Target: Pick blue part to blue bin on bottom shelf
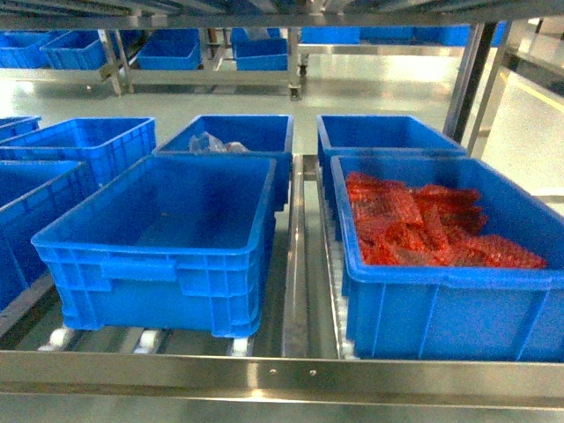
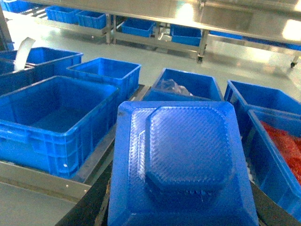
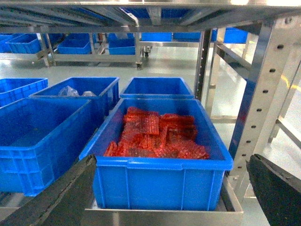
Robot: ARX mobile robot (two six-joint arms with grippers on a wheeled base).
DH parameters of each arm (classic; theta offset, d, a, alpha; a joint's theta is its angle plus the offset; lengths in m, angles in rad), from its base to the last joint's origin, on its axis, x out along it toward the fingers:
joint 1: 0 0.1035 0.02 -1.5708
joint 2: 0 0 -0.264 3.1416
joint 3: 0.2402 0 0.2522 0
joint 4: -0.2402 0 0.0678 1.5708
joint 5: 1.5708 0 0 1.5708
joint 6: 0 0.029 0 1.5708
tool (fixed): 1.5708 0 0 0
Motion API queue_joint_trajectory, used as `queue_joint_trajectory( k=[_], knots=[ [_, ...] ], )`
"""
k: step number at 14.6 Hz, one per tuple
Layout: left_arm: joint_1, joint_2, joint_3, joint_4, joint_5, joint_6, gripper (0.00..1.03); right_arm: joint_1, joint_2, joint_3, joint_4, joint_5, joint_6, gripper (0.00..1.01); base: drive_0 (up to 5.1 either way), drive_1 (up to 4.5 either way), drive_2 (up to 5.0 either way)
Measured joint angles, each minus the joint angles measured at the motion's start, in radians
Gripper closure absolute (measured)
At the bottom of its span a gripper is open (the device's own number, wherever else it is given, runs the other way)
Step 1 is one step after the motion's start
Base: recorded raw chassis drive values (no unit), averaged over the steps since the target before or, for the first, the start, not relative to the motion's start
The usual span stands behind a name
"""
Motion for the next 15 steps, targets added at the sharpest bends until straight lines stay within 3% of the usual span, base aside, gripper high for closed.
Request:
queue_joint_trajectory(
  k=[15],
  knots=[
    [0.000,0.000,0.000,-0.005,0.000,0.000,0.60,0.000,0.000,0.000,-0.002,-0.001,-0.001,0.03,0.0,0.00,0.0]
  ],
)
